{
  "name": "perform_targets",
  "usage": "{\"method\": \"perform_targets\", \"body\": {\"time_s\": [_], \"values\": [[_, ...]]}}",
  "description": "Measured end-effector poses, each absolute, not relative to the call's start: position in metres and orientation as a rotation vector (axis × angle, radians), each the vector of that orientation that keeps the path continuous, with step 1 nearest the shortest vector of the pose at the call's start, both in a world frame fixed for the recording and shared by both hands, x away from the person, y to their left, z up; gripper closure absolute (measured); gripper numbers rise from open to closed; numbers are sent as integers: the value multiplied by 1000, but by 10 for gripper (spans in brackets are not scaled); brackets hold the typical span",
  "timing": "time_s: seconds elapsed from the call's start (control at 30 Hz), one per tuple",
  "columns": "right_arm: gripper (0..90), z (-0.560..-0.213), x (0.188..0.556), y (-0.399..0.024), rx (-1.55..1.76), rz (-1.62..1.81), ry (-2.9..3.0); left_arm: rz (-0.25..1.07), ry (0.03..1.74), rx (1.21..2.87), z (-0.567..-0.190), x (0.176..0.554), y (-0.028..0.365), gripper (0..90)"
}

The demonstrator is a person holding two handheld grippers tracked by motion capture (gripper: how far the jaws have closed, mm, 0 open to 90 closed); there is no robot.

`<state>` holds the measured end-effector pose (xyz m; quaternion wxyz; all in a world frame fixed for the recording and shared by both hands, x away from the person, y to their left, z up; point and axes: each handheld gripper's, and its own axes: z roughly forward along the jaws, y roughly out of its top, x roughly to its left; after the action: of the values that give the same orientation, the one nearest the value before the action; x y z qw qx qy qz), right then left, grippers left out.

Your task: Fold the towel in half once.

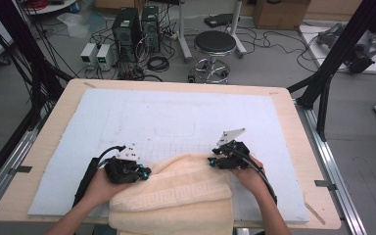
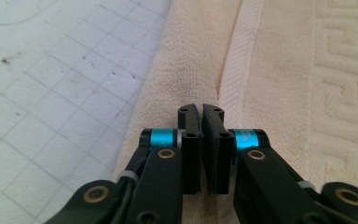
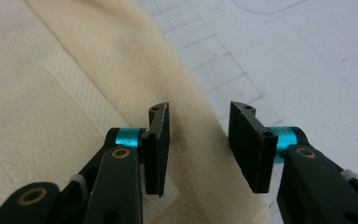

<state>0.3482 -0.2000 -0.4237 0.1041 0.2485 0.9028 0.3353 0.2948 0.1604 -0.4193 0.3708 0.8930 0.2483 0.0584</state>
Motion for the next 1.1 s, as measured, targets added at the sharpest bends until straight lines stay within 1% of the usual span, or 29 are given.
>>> {"method": "perform_targets", "body": {"time_s": [0.1,0.17,0.2,0.27,0.3,0.33,0.37,0.4,0.53,0.63,0.67,0.8,0.9,0.93,1.0,1.03,1.1], "values": [[578,-427,348,-200,741,992,2660,165,641,2279,-415,297,161,870],[578,-427,348,-201,745,994,2662,221,660,2256,-409,303,165,870],[578,-427,348,-201,741,993,2660,252,671,2233,-405,307,169,869],[577,-428,348,-200,741,993,2662,406,731,2199,-399,321,178,866],[576,-428,348,-200,743,996,2662,444,771,2181,-397,326,182,854],[574,-427,348,-200,749,996,2664,458,804,2147,-396,331,188,813],[573,-427,348,-201,743,995,2660,402,833,2100,-395,337,196,747],[572,-427,348,-201,741,1005,2658,385,834,2083,-395,338,200,730],[556,-425,348,-206,754,1022,2641,350,779,2097,-396,331,209,584],[535,-424,348,-212,768,1033,2633,354,790,2152,-403,332,214,552],[519,-425,348,-214,778,1032,2633,350,799,2153,-406,333,215,522],[487,-426,348,-224,807,1045,2645,311,841,2202,-423,339,221,459],[465,-429,349,-232,852,1048,2650,264,861,2215,-434,341,226,447],[454,-430,349,-234,860,1050,2654,246,867,2195,-435,342,228,446],[460,-432,349,-235,864,1048,2669,241,861,2189,-436,342,228,466],[482,-433,349,-236,863,1050,2673,231,848,2195,-436,342,228,499],[553,-434,349,-236,860,1070,2689,223,842,2196,-436,342,227,552]]}}
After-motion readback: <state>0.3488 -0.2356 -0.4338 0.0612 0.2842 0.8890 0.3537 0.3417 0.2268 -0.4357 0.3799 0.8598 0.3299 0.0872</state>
